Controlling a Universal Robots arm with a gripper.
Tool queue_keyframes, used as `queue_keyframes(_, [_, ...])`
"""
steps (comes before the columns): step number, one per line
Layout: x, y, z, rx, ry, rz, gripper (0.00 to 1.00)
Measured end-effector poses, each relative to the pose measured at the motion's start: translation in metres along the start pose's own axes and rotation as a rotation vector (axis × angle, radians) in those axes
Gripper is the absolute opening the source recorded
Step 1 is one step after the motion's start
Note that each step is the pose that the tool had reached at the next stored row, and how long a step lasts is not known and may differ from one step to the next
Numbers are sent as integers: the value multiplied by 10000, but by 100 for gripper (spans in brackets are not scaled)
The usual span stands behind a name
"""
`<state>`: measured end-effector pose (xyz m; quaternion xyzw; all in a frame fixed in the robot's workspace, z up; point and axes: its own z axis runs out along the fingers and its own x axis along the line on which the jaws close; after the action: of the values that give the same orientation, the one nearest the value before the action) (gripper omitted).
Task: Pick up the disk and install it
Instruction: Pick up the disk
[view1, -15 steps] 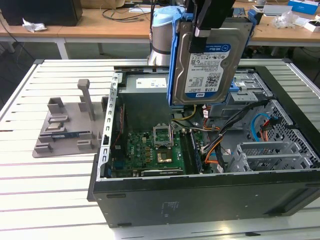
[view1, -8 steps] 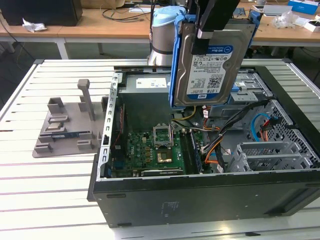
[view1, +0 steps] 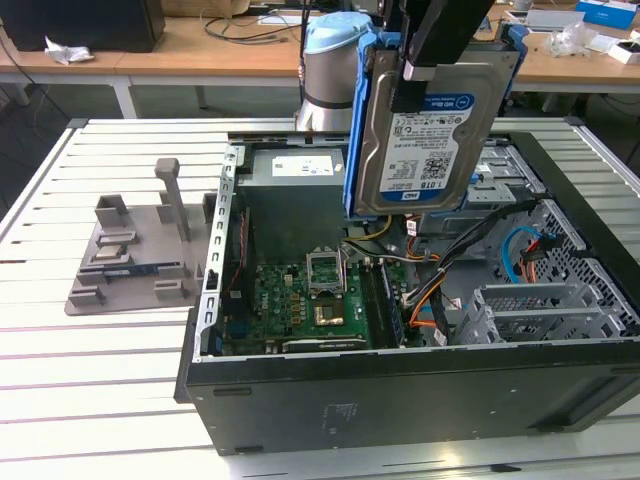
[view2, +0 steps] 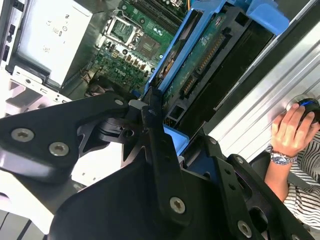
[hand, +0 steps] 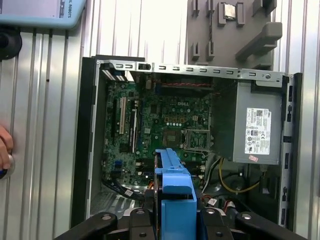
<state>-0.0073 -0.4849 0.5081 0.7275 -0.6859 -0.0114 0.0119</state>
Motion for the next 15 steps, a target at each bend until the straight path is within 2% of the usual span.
queue_keyframes(15, [91, -99, 24, -1, 0, 0, 37])
